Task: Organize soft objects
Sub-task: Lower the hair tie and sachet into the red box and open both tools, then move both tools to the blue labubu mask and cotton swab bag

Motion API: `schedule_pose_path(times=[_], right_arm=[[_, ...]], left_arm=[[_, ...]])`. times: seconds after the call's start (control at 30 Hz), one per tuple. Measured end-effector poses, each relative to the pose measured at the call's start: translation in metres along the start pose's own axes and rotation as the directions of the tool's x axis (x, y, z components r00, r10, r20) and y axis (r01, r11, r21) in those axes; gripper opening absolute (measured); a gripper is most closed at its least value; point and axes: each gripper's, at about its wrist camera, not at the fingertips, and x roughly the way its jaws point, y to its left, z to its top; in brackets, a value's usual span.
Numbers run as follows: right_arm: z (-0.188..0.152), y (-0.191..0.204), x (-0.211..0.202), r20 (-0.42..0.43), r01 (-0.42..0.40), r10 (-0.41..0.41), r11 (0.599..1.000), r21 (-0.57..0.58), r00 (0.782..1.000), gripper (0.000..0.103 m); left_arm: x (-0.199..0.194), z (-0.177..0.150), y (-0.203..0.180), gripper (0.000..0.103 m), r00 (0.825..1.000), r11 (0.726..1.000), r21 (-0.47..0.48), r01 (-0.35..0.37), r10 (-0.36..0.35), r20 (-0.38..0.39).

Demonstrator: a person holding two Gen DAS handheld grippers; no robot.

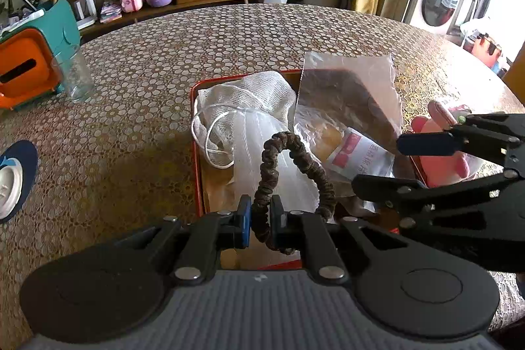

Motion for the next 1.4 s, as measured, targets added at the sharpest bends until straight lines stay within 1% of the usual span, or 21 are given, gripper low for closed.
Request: schedule_pose_path(times=[0.13, 0.3, 0.53, 0.63, 0.67, 0.7, 0.73, 0.8, 0.9, 0.97, 1.07, 1.17, 1.27, 1.3, 1.4], right_arm=[[-0.001, 0.002, -0.011, 0.013, -0.003, 0.002, 1.000, 0.004, 1.000, 0.060], [-0.004, 0.002, -0.035, 0.043, -0.015, 0.015, 1.000, 0.005, 0.999, 0.063], [-0.009, -0.006, -0.079, 0.095, -0.046, 0.042, 0.998, 0.044, 0.995, 0.064], [-0.015, -0.011, -0.102, 0.123, -0.054, 0.046, 0.997, 0.062, 0.991, 0.066], [-0.018, -0.014, -0.110, 0.135, -0.058, 0.048, 0.996, 0.072, 0.990, 0.069], [-0.021, -0.017, -0.119, 0.149, -0.064, 0.051, 0.995, 0.081, 0.987, 0.070], [-0.024, -0.020, -0.127, 0.162, -0.065, 0.050, 0.994, 0.088, 0.986, 0.070], [-0.030, -0.027, -0.145, 0.192, -0.065, 0.044, 0.993, 0.101, 0.980, 0.070], [-0.041, -0.037, -0.171, 0.229, -0.057, 0.027, 0.990, 0.127, 0.973, 0.071], [-0.051, -0.045, -0.190, 0.254, -0.051, 0.013, 0.988, 0.144, 0.967, 0.073], [-0.068, -0.059, -0.217, 0.286, -0.036, -0.017, 0.983, 0.181, 0.958, 0.076], [-0.083, -0.069, -0.237, 0.304, -0.015, -0.051, 0.977, 0.213, 0.951, 0.077], [-0.098, -0.081, -0.254, 0.312, 0.011, -0.089, 0.970, 0.242, 0.946, 0.081], [-0.102, -0.084, -0.258, 0.315, 0.016, -0.098, 0.968, 0.250, 0.944, 0.081], [-0.115, -0.095, -0.269, 0.318, 0.032, -0.123, 0.961, 0.275, 0.940, 0.082]], left_arm=[[-0.007, -0.001, -0.001, 0.011, 1.000, 1.000, -0.002, 0.004, -0.004, 0.008], [-0.015, -0.002, -0.003, 0.011, 1.000, 1.000, 0.010, -0.006, 0.006, 0.021], [-0.022, -0.004, -0.008, 0.014, 0.999, 1.000, 0.002, -0.019, 0.018, 0.030], [-0.029, -0.005, -0.009, 0.016, 0.999, 1.000, 0.000, -0.013, 0.013, 0.046], [-0.031, -0.006, -0.010, 0.018, 0.998, 1.000, 0.003, -0.013, 0.013, 0.054], [-0.034, -0.007, -0.011, 0.028, 0.998, 1.000, 0.007, -0.011, 0.011, 0.061], [-0.036, -0.008, -0.012, 0.046, 0.998, 1.000, 0.008, -0.013, 0.012, 0.069], [-0.039, -0.010, -0.013, 0.072, 0.996, 1.000, 0.005, -0.024, 0.023, 0.088], [-0.046, -0.012, -0.015, 0.072, 0.994, 0.999, -0.004, -0.038, 0.038, 0.105], [-0.057, -0.013, -0.018, 0.072, 0.991, 0.999, -0.012, -0.037, 0.038, 0.131], [-0.080, -0.016, -0.034, 0.072, 0.983, 0.999, 0.022, -0.039, 0.034, 0.183], [-0.103, -0.017, -0.054, 0.072, 0.974, 0.998, 0.058, -0.018, 0.004, 0.225], [-0.123, -0.018, -0.077, 0.078, 0.964, 0.995, 0.090, 0.032, -0.054, 0.259], [-0.128, -0.018, -0.085, 0.080, 0.961, 0.994, 0.098, 0.044, -0.069, 0.268], [-0.139, -0.018, -0.109, 0.081, 0.954, 0.989, 0.119, 0.085, -0.115, 0.278]])
